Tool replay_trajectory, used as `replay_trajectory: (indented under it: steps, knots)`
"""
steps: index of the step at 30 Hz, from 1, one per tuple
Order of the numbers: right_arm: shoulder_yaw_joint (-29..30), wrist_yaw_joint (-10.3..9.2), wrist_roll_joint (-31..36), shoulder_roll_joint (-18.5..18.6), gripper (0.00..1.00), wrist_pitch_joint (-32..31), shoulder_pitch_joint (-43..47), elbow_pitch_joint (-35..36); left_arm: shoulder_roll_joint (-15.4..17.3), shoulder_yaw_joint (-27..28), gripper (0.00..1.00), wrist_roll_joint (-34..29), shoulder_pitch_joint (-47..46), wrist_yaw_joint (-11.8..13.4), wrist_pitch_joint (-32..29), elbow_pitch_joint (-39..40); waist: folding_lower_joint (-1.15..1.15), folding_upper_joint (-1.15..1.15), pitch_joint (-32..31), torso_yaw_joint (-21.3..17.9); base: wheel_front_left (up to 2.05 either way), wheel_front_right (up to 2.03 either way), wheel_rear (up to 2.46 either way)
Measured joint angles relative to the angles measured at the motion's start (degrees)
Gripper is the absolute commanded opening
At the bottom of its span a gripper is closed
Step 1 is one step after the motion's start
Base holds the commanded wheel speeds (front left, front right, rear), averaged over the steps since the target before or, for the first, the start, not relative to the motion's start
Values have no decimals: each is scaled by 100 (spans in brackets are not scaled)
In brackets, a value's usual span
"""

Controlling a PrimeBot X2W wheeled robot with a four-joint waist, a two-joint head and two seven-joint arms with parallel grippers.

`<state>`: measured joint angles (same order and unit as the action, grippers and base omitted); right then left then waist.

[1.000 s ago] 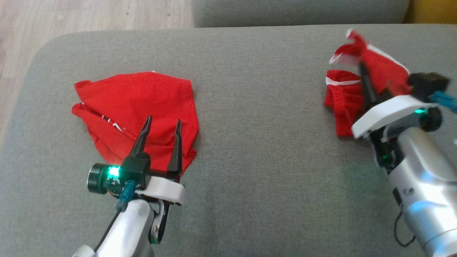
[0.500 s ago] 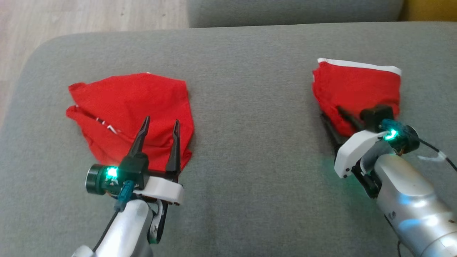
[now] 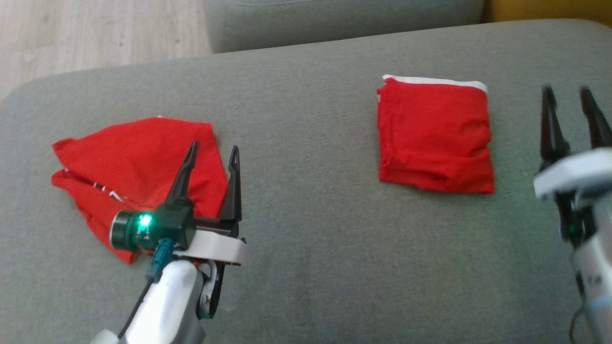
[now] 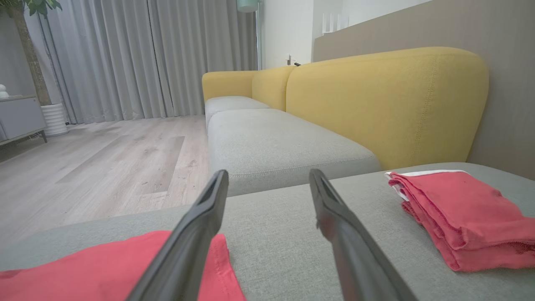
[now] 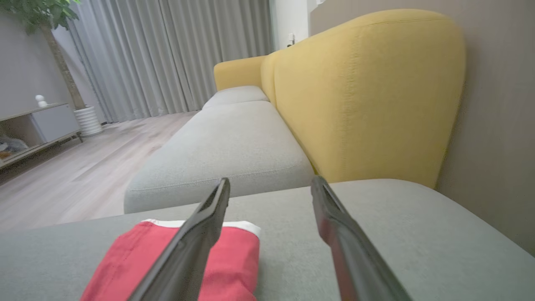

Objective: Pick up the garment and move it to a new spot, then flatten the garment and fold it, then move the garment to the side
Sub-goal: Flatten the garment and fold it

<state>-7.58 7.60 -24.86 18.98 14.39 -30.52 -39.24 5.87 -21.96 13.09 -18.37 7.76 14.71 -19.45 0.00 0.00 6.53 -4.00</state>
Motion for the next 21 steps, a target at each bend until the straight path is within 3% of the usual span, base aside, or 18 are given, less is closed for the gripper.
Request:
replay_trajectory:
  steps: [6, 12, 13, 14, 21]
  knots:
    - [962, 0, 599, -433, 100, -1, 1040, 806, -73, 54, 100, -73, 68, -38, 0, 32, 0, 0, 8, -128, 0, 0, 0]
    - [1202, 0, 928, -669, 100, -1, 1121, 1187, -98, 91, 100, -162, 108, -129, -1, 29, 0, 0, 211, -97, 0, 0, 0]
    - [1201, 0, 947, -692, 59, -2, 1107, 1201, -103, 93, 100, -186, 103, -131, -1, 29, 0, 0, 261, -76, 0, 0, 0]
    - [1196, 0, 969, -719, 0, -7, 1086, 1214, -107, 98, 100, -205, 98, -151, -1, 29, 0, 0, 314, -54, 0, 0, 0]
    - [1181, 0, 1280, -753, 0, -391, 187, 879, -136, 108, 100, -257, -186, -226, -1, 20, 1, 0, 791, 192, 0, 0, 0]
